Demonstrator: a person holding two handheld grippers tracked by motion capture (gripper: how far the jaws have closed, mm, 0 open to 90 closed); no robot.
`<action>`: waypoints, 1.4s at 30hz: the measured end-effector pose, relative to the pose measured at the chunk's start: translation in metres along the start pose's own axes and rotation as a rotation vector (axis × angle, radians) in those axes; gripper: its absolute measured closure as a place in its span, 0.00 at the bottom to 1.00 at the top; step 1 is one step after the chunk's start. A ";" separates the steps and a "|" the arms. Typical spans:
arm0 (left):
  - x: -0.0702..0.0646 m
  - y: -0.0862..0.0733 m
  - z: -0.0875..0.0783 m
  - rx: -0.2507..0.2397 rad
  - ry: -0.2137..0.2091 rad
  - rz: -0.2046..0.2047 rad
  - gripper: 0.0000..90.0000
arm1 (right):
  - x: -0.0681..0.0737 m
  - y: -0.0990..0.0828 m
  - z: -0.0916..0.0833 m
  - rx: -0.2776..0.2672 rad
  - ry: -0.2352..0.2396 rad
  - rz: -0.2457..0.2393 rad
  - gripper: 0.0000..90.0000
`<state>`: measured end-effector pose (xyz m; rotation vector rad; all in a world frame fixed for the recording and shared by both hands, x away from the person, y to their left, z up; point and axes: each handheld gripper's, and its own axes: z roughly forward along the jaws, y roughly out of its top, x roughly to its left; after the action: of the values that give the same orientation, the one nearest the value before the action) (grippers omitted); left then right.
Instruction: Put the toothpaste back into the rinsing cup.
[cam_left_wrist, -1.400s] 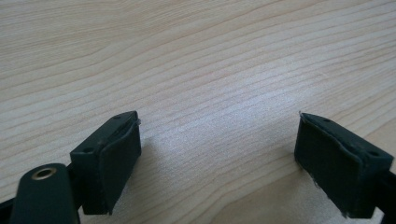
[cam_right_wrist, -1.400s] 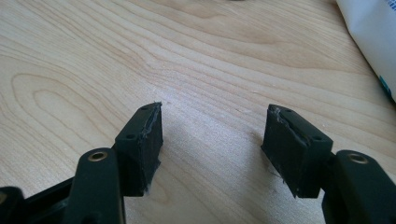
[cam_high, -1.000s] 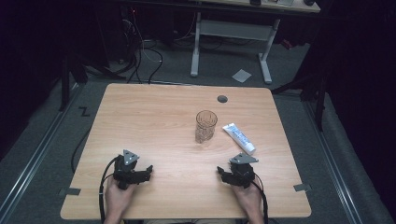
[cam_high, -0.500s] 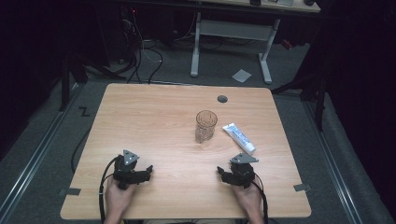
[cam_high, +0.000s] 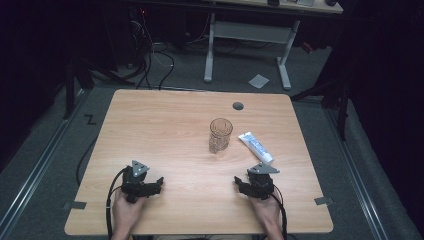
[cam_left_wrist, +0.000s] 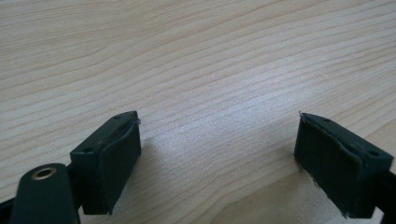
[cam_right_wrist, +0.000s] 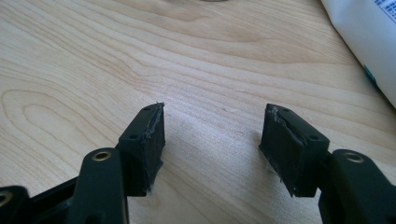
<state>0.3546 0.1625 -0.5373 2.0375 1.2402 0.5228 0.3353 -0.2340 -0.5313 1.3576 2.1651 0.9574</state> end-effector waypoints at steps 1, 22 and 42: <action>0.000 0.000 0.000 0.000 0.000 0.000 0.17 | -0.001 0.000 0.000 -0.002 0.002 0.005 0.44; 0.000 0.000 0.000 0.000 0.000 0.000 0.17 | -0.019 -0.005 -0.024 -0.069 0.031 0.084 0.49; 0.000 0.000 0.000 0.000 0.000 0.000 0.17 | -0.044 -0.015 -0.048 -0.148 -0.003 0.119 0.44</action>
<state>0.3544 0.1626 -0.5373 2.0371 1.2401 0.5224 0.3142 -0.2938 -0.5105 1.4275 1.9861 1.1363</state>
